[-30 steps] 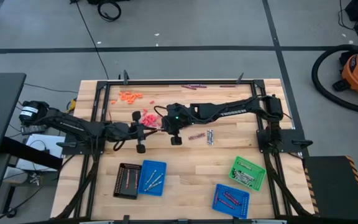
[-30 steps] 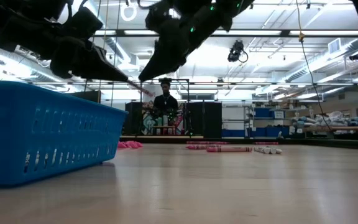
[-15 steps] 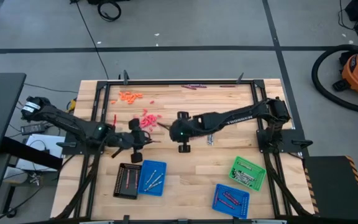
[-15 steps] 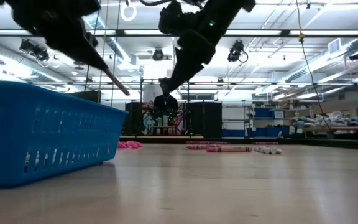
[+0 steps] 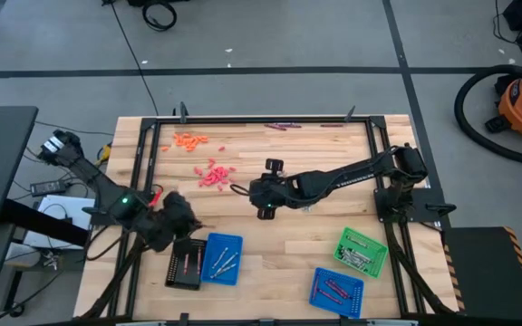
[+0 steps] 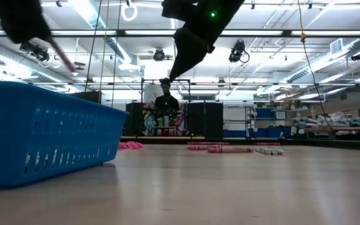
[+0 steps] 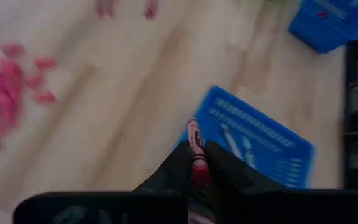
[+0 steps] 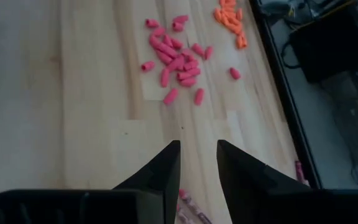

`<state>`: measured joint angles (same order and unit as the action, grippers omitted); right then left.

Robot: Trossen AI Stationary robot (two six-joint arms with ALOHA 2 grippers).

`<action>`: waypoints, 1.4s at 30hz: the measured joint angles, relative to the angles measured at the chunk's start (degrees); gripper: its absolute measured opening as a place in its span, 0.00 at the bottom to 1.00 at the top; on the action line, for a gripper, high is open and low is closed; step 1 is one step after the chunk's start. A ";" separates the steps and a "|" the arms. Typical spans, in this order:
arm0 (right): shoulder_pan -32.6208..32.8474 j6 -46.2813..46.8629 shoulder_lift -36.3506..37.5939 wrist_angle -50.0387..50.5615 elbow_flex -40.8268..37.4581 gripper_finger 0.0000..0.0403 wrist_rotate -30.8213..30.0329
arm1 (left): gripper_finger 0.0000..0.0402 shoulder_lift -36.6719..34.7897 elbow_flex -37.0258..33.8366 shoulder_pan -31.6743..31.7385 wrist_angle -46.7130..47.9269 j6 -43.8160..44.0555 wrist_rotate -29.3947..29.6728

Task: Sort crayons
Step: Put the pink crayon into the black bin

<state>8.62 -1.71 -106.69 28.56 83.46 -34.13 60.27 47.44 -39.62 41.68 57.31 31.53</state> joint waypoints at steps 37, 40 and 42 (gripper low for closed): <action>3.13 -4.51 -0.09 -11.34 -6.78 0.28 10.24 | 0.26 16.41 -0.07 -0.63 -3.17 35.03 -46.00; 3.20 -4.51 -0.09 -11.31 -6.78 0.28 10.25 | 0.34 16.28 -0.07 0.56 -3.11 33.55 -45.98; 3.20 -4.50 -0.09 -11.24 -6.78 0.28 10.20 | 0.38 15.83 -0.07 1.37 -3.16 32.46 -45.99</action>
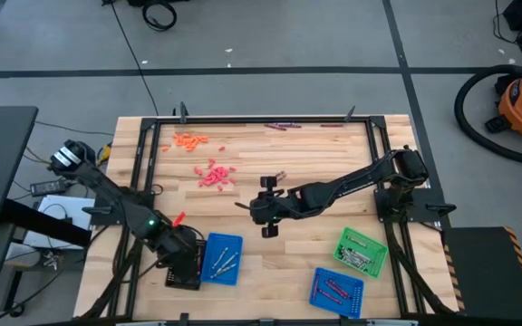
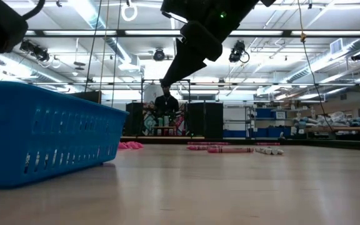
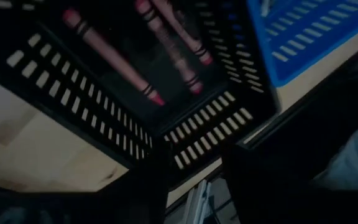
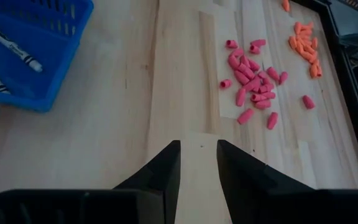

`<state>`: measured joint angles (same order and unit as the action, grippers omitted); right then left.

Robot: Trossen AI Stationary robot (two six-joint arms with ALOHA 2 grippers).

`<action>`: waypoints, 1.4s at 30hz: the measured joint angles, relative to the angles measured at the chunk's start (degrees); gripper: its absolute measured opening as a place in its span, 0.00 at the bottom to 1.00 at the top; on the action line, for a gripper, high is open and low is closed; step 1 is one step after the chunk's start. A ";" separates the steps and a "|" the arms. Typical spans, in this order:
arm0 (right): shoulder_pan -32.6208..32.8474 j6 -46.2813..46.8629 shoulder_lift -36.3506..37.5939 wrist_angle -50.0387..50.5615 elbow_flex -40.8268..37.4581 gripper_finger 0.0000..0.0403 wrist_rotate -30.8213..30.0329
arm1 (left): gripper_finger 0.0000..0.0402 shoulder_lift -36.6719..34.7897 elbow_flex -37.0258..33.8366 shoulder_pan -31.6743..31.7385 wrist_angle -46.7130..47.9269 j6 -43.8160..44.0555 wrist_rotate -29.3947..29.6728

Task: Sort crayons
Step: Put the pink crayon into the black bin

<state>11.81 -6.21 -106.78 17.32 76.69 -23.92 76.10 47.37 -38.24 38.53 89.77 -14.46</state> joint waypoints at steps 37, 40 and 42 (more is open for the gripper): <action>-14.14 -1.47 0.04 20.93 -6.04 0.28 16.53 | 0.42 -1.58 0.04 9.27 -14.78 -49.96 15.42; -14.82 -1.90 0.04 19.15 -7.51 0.28 17.59 | 0.42 -1.58 0.04 9.19 -14.76 -50.05 15.91; -15.19 -2.30 0.04 17.55 -9.23 0.28 17.82 | 0.42 -1.58 0.04 9.00 -14.76 -50.14 16.34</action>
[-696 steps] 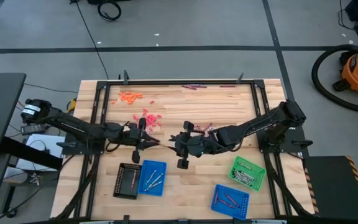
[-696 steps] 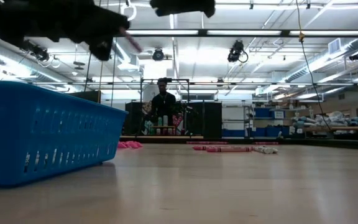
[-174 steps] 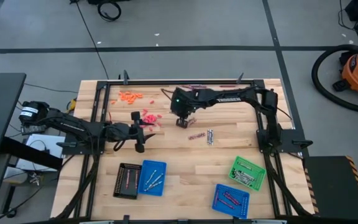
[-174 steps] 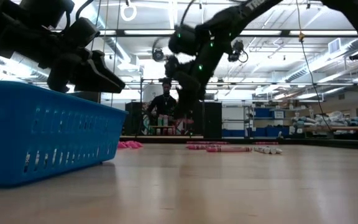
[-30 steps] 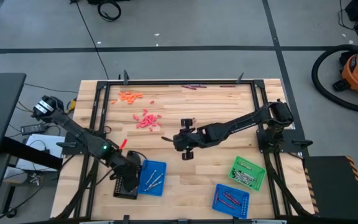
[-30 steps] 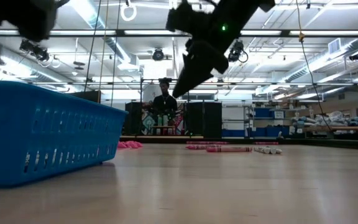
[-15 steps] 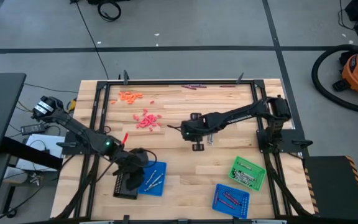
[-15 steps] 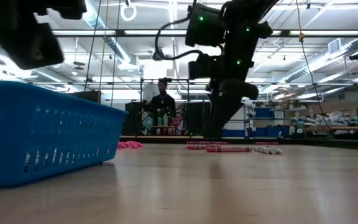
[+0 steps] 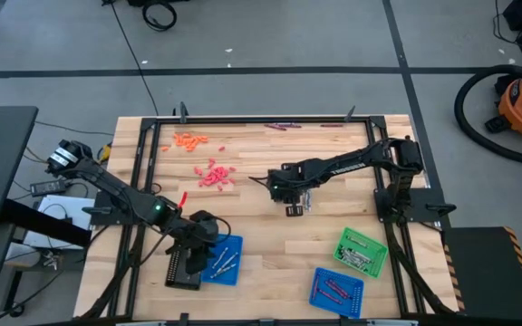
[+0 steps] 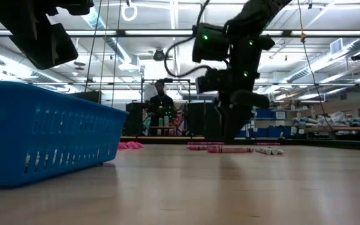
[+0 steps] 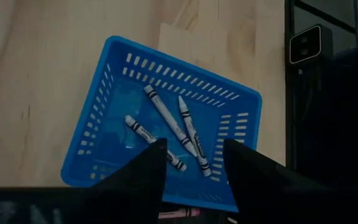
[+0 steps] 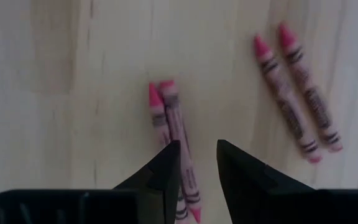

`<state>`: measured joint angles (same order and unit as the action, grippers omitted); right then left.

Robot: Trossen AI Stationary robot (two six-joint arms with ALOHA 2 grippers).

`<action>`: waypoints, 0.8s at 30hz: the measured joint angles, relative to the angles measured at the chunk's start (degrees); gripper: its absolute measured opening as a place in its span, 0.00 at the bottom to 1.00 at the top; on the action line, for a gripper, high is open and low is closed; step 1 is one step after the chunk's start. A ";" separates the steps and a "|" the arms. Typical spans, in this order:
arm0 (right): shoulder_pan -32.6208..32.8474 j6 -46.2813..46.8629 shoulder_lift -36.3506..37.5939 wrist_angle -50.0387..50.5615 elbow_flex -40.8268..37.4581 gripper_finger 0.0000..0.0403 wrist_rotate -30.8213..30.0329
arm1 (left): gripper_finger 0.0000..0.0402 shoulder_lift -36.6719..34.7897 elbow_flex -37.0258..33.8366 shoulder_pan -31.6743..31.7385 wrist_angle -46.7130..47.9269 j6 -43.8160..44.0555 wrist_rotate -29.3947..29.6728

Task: Sort crayons
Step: Put the pink crayon into the black bin

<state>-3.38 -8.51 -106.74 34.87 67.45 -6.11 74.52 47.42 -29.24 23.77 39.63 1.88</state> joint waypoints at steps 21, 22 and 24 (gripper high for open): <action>-3.61 0.98 0.25 -5.57 -4.92 0.16 6.32 | 0.42 1.04 0.00 -0.23 -1.56 0.98 5.98; -3.63 0.97 0.26 -5.78 -5.06 0.14 6.40 | 0.42 1.30 0.00 -0.21 -1.96 0.41 6.36; -3.62 0.94 0.31 -5.88 -5.13 0.09 6.38 | 0.42 1.84 0.00 -0.24 -2.65 -1.02 8.06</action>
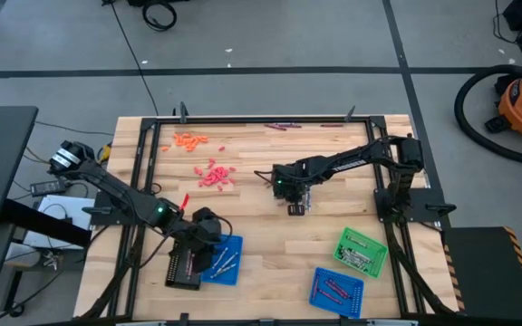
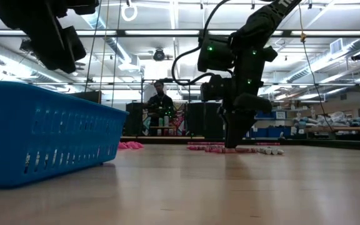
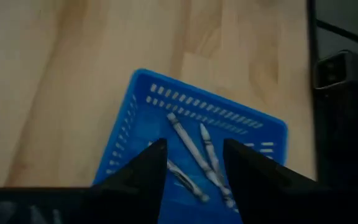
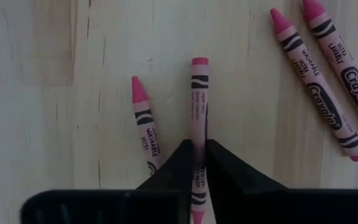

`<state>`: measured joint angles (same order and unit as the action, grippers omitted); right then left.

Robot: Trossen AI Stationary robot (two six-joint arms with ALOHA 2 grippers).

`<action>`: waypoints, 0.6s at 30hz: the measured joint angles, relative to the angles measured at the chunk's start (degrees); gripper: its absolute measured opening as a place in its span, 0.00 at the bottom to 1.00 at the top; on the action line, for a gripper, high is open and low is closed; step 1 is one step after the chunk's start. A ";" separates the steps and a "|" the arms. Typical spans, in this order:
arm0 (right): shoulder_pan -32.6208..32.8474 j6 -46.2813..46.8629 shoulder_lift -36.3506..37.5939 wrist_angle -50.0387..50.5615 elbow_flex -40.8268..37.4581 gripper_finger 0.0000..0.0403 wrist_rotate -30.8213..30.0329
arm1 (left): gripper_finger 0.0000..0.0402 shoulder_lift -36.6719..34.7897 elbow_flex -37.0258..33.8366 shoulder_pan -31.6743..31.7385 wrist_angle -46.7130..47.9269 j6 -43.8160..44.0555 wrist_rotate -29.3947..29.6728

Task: Sort crayons
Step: Put the pink crayon into the black bin

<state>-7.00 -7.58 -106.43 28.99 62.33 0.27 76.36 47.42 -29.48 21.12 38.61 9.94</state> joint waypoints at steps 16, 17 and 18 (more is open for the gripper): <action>3.46 -0.21 3.03 -4.15 -0.33 0.09 -7.12 | 0.57 4.28 0.00 2.80 -2.95 -7.46 22.90; 3.88 -0.24 3.52 -4.74 -0.33 0.09 -7.25 | 0.57 4.72 0.00 3.25 -3.93 -8.45 22.94; 4.34 -0.25 4.03 -5.52 -0.33 0.09 -7.32 | 0.57 5.11 0.00 3.56 -4.92 -9.51 23.05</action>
<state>-2.66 -7.82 -102.40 23.47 62.00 -7.05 81.47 47.42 -25.92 16.20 29.10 32.99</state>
